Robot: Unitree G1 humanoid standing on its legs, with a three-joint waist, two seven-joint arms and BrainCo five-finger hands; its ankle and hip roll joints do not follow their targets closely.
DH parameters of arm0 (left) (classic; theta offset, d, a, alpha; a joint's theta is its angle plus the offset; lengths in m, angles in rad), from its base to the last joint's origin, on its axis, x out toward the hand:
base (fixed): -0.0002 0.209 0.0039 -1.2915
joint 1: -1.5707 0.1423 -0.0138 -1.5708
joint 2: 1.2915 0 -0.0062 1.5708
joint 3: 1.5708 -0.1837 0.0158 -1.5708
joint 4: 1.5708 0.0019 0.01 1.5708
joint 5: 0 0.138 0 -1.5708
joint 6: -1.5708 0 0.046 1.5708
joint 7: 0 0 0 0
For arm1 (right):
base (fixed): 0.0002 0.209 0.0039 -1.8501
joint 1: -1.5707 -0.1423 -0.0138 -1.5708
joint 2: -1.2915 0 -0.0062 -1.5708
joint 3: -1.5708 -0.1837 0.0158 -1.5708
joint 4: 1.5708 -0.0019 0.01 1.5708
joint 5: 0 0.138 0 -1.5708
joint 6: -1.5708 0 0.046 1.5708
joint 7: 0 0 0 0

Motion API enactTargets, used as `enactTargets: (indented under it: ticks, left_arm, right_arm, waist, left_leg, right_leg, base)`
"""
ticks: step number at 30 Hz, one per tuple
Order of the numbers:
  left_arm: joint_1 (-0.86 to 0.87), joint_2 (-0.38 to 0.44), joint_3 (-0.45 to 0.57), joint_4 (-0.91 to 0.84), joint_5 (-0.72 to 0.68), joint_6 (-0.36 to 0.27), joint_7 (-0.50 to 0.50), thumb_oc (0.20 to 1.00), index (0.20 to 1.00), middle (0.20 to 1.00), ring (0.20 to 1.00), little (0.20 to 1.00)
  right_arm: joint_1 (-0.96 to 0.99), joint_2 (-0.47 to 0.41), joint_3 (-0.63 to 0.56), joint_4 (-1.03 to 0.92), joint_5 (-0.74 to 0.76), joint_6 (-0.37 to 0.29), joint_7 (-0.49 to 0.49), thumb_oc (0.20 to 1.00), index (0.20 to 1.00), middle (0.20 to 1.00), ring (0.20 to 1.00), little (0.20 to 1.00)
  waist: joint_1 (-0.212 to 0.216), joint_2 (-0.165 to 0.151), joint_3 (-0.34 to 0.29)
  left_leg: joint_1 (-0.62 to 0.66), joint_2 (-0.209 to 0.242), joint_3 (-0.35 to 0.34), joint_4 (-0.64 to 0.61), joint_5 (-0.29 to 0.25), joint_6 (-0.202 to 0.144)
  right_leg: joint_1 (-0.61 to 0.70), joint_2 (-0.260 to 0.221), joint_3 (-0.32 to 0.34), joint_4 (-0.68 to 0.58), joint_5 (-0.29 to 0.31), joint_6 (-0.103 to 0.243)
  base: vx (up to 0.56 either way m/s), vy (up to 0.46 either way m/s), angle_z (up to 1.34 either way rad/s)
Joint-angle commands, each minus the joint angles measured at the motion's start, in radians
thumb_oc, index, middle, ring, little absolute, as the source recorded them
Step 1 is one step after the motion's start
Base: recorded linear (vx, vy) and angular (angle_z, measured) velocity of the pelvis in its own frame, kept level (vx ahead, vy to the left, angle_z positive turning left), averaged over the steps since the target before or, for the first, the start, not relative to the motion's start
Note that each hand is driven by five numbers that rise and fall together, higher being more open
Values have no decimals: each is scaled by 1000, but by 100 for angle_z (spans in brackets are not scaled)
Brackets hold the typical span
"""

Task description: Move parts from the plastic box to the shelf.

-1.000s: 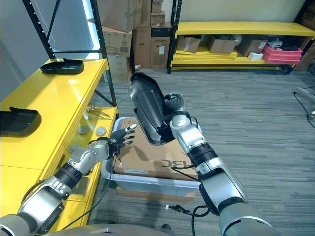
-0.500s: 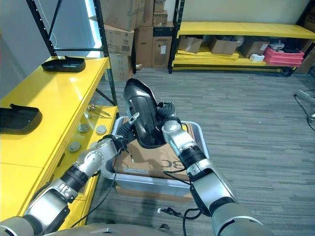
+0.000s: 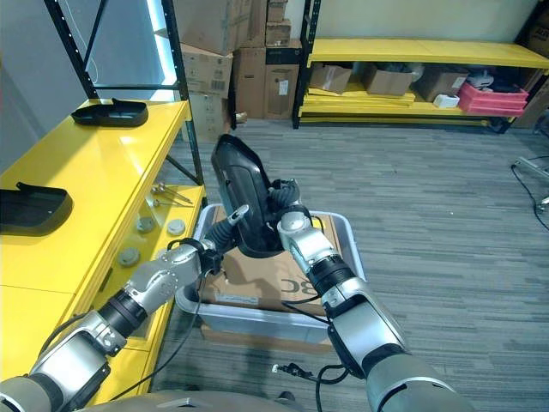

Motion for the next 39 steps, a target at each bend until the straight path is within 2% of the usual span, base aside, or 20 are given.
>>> enactTargets:
  ticks: [1, 7, 8, 9, 10, 14, 19, 27, 33, 37, 38, 39]
  left_arm:
    - [-151, -112, -103, -73, 1, -79, -82, 1000, 1000, 1000, 1000, 1000]
    - [-158, -107, -111, -102, 1, -76, -43, 1000, 1000, 1000, 1000, 1000]
    - [-158, -108, -112, -99, -1, -90, -25, 592, 592, 592, 592, 592]
    - [-157, -111, -109, -95, -5, -94, -15, 454, 454, 454, 454, 454]
    - [-159, -113, -101, -92, 14, -95, -15, 200, 200, 200, 200, 200]
    - [-157, -114, -110, -84, 59, -108, -25, 200, 200, 200, 200, 200]
    - [-161, -104, -124, -100, 86, -95, -28, 200, 200, 200, 200, 200]
    - [-173, -99, -129, -105, 74, -97, 0, 200, 200, 200, 200, 200]
    - [-167, -101, -129, -105, 75, -95, 5, 200, 200, 200, 200, 200]
    - [-163, -102, -132, -105, 75, -131, 40, 200, 200, 200, 200, 200]
    - [-160, -103, -122, -116, 71, -139, 70, 200, 200, 200, 200, 200]
    - [-160, -103, -122, -117, 70, -139, 72, 200, 200, 200, 200, 200]
  right_arm:
    - [-78, 34, 31, -2, 17, -43, 11, 200, 200, 200, 200, 200]
    - [-77, 36, 32, -1, 20, -35, 13, 200, 200, 200, 200, 200]
    - [-80, 38, 35, 5, 23, -35, 14, 200, 200, 200, 200, 200]
    - [-81, 41, 36, 6, 22, -32, 15, 200, 200, 200, 200, 200]
    - [-81, 46, 38, 3, 18, -23, 15, 200, 200, 200, 200, 200]
    - [-83, 54, 45, 10, 19, -20, 16, 200, 200, 200, 200, 200]
    - [-81, 60, 51, 0, 13, -10, 5, 200, 200, 200, 200, 200]
    - [-85, 61, 53, 7, 32, 0, 15, 200, 200, 200, 200, 200]
    - [-71, 70, 56, 17, 58, -16, 10, 200, 200, 200, 200, 200]
    - [-67, 82, 50, 18, 140, -38, 6, 200, 200, 200, 200, 200]
    - [-62, 94, 41, 15, 236, -66, 9, 256, 256, 256, 256, 256]
    - [-62, 95, 40, 13, 240, -67, 9, 589, 589, 589, 589, 589]
  waist:
    - [31, -9, -53]
    - [29, -8, -53]
    - [30, -8, -54]
    - [30, -7, -54]
    - [32, -7, -55]
    - [36, -5, -52]
    - [38, -1, -53]
    - [35, 1, -52]
    - [38, 0, -52]
    - [41, -1, -50]
    - [44, -2, -50]
    - [44, -2, -50]
  left_leg:
    - [-40, 16, -20, 38, -64, -9]
    - [-37, 17, -19, 38, -64, -9]
    - [-38, 17, -19, 39, -63, -10]
    - [-38, 17, -18, 39, -63, -10]
    - [-39, 17, -20, 39, -62, -10]
    - [-37, 18, -25, 40, -62, -10]
    - [-39, 15, -32, 38, -61, -10]
    - [-33, 16, -31, 37, -61, -11]
    - [-31, 15, -32, 37, -60, -10]
    - [-30, 14, -36, 36, -60, -11]
    - [-30, 13, -39, 37, -59, -12]
    - [-30, 13, -39, 37, -59, -12]
  right_leg:
    - [-7, -102, -41, 60, -62, 105]
    - [-5, -102, -42, 63, -63, 104]
    - [-4, -103, -43, 62, -62, 104]
    - [-5, -104, -43, 62, -62, 104]
    - [-5, -104, -45, 64, -63, 103]
    - [-1, -104, -48, 64, -63, 101]
    - [0, -106, -50, 63, -62, 103]
    - [5, -104, -48, 67, -67, 101]
    - [7, -103, -50, 67, -67, 101]
    - [9, -103, -50, 67, -68, 100]
    - [10, -102, -51, 66, -68, 99]
    - [11, -102, -51, 66, -68, 99]
  base:
    - [0, 0, 0]
    - [0, 0, 0]
    - [0, 0, 0]
    - [0, 0, 0]
    - [0, 0, 0]
    - [0, 0, 0]
    - [0, 0, 0]
    - [0, 0, 0]
    - [0, 0, 0]
    - [0, 0, 0]
    - [0, 0, 0]
    - [0, 0, 0]
